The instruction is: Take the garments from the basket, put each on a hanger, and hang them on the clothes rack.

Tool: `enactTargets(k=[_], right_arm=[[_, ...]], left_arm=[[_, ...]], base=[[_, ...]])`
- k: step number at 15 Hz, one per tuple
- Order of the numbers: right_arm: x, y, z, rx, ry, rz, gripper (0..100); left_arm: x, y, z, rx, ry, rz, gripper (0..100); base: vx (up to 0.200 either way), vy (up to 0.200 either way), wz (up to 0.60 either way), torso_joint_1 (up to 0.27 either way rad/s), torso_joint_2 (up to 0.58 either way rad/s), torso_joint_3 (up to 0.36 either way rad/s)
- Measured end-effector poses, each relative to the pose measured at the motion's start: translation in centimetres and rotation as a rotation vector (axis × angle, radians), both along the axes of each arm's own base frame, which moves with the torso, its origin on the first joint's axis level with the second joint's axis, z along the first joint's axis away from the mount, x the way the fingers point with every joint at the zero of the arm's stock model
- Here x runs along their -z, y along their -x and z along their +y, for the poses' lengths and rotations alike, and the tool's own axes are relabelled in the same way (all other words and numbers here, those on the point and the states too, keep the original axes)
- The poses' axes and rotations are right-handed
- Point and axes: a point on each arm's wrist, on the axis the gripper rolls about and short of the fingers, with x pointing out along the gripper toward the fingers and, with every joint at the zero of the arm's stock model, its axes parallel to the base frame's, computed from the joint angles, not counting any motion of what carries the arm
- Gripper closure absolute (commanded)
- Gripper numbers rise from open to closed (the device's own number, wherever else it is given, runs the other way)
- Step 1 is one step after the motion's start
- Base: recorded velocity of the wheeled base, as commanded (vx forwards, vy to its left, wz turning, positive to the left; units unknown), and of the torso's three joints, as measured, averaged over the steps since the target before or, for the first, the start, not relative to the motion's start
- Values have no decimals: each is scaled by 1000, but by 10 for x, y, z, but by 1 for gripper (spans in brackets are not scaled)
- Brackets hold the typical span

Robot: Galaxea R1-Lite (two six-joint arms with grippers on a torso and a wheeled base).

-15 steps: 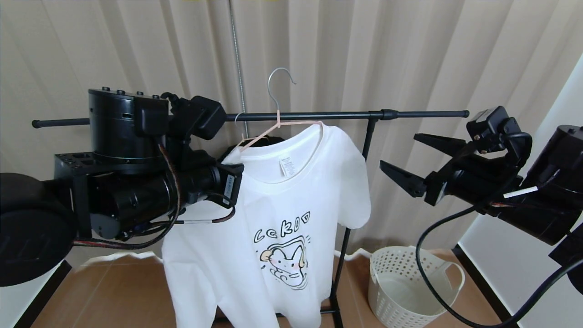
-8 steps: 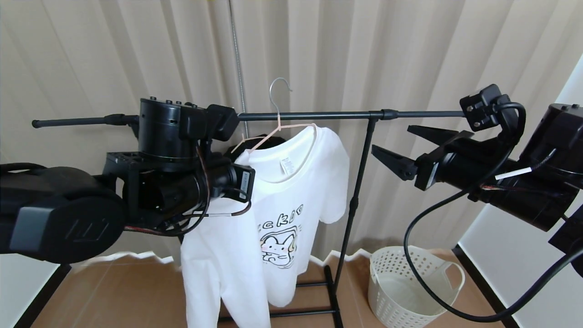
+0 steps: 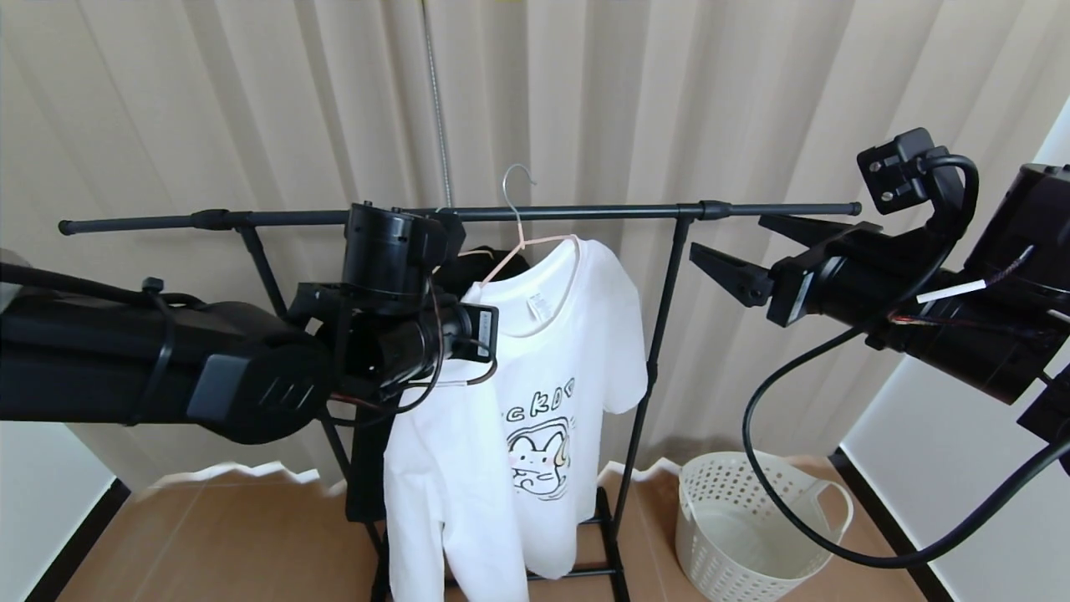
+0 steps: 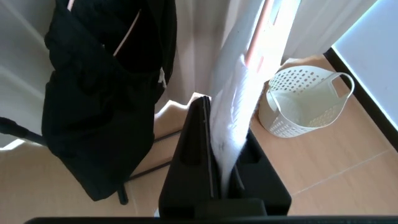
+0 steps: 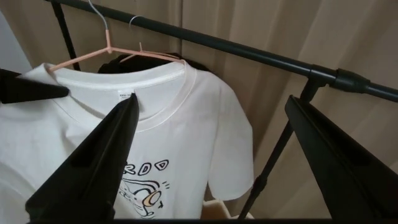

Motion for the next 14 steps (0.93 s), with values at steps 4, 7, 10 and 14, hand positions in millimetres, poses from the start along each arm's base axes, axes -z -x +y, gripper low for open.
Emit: enactTargets(k=[4,7,10,14], right_arm=[[-5,-2,-1,11,-7,-14,0],[-6,-3,-3,20,-8,-18,0],[-6,-3,-4,22,-8,-20,0],[-6,-3,-4,21,-9,-20,0]], left_arm=[[11,-22,-13,-59,-5,-1,100],[18,-39,-22,-102,-8,-12,100],[23,-55,-29,-169,-19,-40,100],[30,-77,-33,-194,-10,-58,100]], base=[[0,0,0,0,0,0],[0,0,0,0,0,0],[0,0,0,0,0,0],[0,0,0,0,0,0]])
